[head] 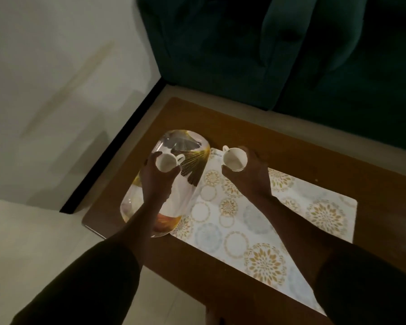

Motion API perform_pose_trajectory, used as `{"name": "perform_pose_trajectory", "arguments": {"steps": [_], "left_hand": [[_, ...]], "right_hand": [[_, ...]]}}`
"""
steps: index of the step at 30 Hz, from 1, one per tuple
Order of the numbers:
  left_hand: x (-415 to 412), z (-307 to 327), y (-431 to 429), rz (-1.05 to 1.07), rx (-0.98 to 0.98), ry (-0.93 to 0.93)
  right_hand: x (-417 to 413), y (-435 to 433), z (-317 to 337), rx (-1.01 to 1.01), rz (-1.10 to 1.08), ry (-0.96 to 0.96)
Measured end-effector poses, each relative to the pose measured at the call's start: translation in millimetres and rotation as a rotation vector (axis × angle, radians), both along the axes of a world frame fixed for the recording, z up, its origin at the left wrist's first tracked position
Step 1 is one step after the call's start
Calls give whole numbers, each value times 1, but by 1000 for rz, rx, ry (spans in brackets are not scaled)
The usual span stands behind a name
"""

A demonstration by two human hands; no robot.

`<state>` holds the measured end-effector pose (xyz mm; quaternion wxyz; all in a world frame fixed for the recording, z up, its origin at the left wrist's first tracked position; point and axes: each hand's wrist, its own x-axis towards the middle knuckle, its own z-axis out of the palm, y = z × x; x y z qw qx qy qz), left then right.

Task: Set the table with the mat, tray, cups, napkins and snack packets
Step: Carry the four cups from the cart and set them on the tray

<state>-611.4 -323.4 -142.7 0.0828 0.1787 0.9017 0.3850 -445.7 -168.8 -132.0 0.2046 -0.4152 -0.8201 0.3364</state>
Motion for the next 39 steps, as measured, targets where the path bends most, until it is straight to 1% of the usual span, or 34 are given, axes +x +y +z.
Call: {"name": "perform_pose_trajectory", "arguments": {"steps": [2,6,12,19,22,35,39], "left_hand": [[-20,-3,-4,28,15,-37],[-51,-8,4,20,22,-63],[-73,-30,31,37,69,-85],[-87,-49,51,59,47,-70],[-95,-54,55,33,39,-65],[-101,-62,64,-18,58,-78],[-101,-60,63,-17,61,-80]], "right_hand": [[-28,-10,-5,-23,-4,-7],[-76,-24,-21,-106,-85,-27],[-120,-27,-48,-124,-126,-40],[-145,-23,-63,-171,-135,-20],[-153,-22,-68,-185,-143,-15],[-164,-23,-83,-176,-153,-8],[-160,-22,-81,-148,-122,-14]]}}
